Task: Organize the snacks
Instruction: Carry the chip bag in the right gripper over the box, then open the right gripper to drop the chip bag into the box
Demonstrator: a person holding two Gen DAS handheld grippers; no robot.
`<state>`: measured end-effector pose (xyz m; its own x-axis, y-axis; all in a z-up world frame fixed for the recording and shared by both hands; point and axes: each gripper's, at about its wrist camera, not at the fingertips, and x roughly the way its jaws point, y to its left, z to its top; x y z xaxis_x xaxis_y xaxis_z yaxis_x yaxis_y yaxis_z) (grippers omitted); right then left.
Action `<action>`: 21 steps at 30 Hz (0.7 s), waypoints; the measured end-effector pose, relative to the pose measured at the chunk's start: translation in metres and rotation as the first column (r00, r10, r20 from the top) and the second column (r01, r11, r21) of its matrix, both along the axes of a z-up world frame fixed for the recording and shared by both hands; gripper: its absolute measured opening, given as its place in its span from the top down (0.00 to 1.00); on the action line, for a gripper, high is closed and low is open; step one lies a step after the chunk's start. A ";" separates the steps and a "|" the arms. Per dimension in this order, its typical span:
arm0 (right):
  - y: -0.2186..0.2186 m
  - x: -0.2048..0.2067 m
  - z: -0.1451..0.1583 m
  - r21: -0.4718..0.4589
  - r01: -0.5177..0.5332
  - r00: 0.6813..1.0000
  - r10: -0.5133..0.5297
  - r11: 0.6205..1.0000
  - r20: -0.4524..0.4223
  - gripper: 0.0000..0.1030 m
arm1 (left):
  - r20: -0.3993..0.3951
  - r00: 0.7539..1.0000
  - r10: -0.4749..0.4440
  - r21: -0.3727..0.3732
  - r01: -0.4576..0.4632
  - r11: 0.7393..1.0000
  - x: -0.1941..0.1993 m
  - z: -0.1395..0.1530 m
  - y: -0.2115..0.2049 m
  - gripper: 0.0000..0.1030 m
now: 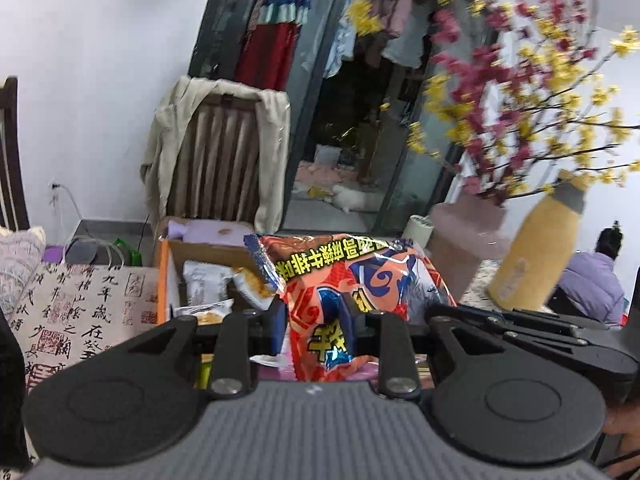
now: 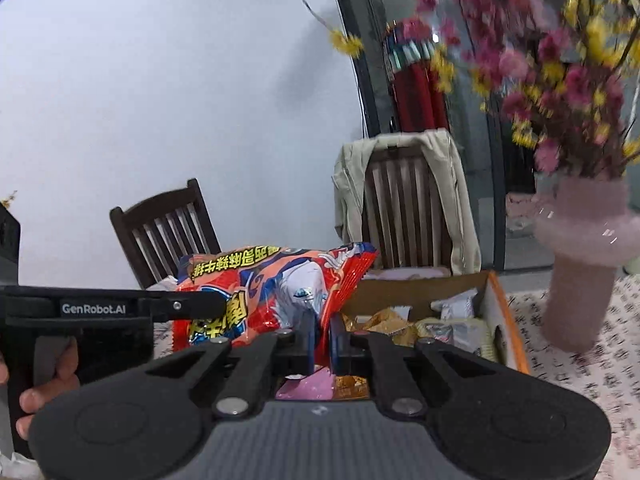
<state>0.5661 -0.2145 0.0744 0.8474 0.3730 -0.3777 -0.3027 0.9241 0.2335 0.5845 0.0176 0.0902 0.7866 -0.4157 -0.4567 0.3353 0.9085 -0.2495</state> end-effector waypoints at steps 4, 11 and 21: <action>0.008 0.030 -0.029 0.020 -0.006 0.997 0.008 1.000 -0.079 0.93 | -0.043 0.999 0.032 0.038 -0.031 0.999 0.020 -0.026 0.003 0.73; 0.019 0.044 -0.074 -0.005 0.012 0.987 -0.012 1.000 -0.161 0.93 | -0.070 0.995 0.070 0.123 -0.061 0.991 0.027 -0.063 0.002 0.72; 0.024 0.034 -0.065 -0.057 0.017 0.992 -0.024 0.998 -0.124 0.81 | -0.047 0.994 0.101 0.178 -0.091 0.980 0.023 -0.064 0.005 0.60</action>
<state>0.6001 -0.1907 0.0093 0.7997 0.3314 -0.5007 -0.2551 0.9424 0.2163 0.6078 0.0229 0.0263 0.7902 -0.2491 -0.5600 0.2347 0.9670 -0.0991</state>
